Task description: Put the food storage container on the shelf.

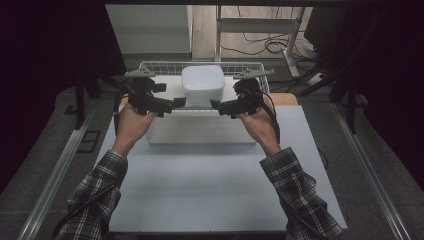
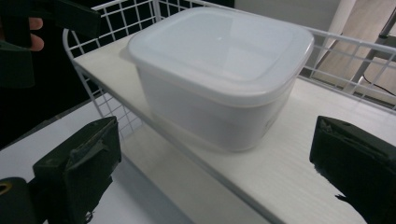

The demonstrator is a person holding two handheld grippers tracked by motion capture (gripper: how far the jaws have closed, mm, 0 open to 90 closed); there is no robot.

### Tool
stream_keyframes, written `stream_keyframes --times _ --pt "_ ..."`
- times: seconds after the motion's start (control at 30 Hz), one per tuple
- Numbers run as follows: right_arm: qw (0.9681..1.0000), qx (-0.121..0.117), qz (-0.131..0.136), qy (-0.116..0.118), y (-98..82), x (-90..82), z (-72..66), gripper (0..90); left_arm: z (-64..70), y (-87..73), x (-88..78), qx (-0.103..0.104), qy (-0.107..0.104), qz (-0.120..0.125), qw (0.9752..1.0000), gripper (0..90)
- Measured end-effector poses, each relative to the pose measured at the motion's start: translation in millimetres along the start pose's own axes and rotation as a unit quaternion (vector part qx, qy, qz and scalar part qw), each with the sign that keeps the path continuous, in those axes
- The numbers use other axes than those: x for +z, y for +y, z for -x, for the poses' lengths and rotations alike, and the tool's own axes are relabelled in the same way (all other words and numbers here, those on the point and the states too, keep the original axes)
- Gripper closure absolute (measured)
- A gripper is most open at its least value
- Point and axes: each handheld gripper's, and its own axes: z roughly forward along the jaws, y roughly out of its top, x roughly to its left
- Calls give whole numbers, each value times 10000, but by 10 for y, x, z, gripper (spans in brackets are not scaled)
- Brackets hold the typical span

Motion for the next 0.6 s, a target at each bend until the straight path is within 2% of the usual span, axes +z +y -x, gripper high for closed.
stream_keyframes --times 0.23,0.4,0.6 --pt "9998 -128 0 165 -174 -86 -88 11 94 -232 -37 -35 -436 4 9990 0" --pt "9995 -136 38 296 -317 -167 -140 10 166 -453 -55 -118 -766 35 9970 1" --pt "9989 -151 -14 441 -535 -245 -210 8 254 -713 -49 -135 -868 -12 9961 0"
